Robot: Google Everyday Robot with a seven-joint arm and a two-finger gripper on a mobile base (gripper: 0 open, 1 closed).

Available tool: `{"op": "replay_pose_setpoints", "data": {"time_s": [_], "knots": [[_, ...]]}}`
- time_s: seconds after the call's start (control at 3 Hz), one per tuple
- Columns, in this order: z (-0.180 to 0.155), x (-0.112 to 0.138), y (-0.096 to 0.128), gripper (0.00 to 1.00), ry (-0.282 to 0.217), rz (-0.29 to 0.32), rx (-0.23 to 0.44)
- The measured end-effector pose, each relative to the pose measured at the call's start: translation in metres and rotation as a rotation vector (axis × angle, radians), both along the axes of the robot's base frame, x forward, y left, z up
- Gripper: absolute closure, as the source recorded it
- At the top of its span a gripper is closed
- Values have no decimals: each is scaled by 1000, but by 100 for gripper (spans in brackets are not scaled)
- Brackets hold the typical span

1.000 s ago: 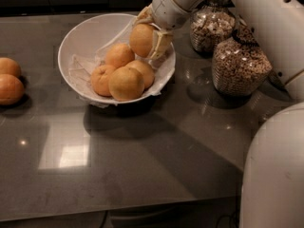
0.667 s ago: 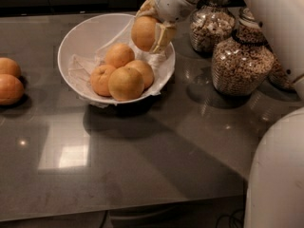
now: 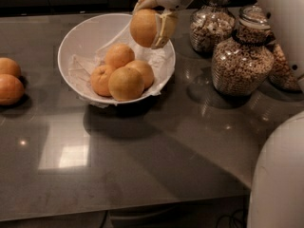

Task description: Pick orange from white bowl

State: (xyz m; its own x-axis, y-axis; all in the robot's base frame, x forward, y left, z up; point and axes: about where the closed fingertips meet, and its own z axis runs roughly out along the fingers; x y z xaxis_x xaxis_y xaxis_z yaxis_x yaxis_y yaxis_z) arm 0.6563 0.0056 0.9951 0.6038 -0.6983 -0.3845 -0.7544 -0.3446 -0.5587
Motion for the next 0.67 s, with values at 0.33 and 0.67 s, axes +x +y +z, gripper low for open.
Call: {"op": "replay_pose_setpoints", "data": {"time_s": [0.33, 0.67], "knots": [[5, -12, 17, 100, 4, 37, 73], [4, -26, 36, 100, 9, 54, 177]]}}
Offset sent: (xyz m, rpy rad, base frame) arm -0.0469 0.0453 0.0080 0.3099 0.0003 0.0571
